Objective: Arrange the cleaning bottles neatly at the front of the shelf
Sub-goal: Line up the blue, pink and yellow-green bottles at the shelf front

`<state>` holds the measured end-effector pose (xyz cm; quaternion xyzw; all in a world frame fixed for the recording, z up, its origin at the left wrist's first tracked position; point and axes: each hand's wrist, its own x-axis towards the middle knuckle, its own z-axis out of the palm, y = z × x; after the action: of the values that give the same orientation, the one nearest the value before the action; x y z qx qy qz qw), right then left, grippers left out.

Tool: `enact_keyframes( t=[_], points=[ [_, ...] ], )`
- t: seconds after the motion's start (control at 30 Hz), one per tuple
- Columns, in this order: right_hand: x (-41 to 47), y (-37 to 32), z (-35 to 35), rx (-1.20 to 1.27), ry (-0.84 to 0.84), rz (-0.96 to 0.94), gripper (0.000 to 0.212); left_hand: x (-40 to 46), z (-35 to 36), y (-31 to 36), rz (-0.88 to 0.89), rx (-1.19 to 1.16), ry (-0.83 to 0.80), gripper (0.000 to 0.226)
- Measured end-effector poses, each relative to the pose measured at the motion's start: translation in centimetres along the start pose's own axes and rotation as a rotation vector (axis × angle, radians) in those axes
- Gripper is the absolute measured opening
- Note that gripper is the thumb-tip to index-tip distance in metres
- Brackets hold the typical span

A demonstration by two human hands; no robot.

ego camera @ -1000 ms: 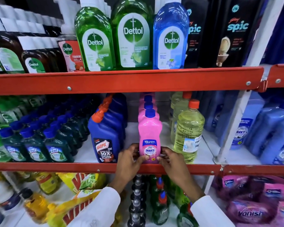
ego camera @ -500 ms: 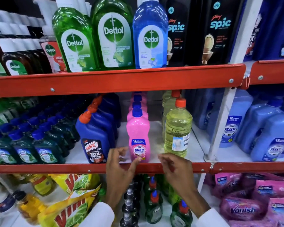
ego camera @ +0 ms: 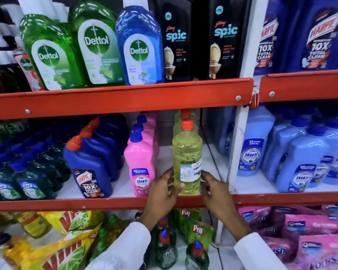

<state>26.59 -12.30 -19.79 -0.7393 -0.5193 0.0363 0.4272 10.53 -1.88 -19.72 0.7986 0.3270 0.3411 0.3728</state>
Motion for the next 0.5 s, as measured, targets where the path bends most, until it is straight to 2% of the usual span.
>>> enact_keyframes(
  t=[0.07,0.3,0.5],
  points=[
    [0.10,0.23,-0.02,0.012,-0.004,-0.011,0.053,0.15,0.05,0.03,0.012,-0.007,0.024,0.058],
    [0.12,0.35,-0.10,0.028,0.003,-0.008,0.051,-0.20,0.54,0.19,-0.011,-0.032,0.077,0.058],
    [0.05,0.21,-0.08,0.002,-0.010,0.006,0.053,-0.68,0.53,0.63,-0.002,-0.003,0.100,0.049]
  ],
)
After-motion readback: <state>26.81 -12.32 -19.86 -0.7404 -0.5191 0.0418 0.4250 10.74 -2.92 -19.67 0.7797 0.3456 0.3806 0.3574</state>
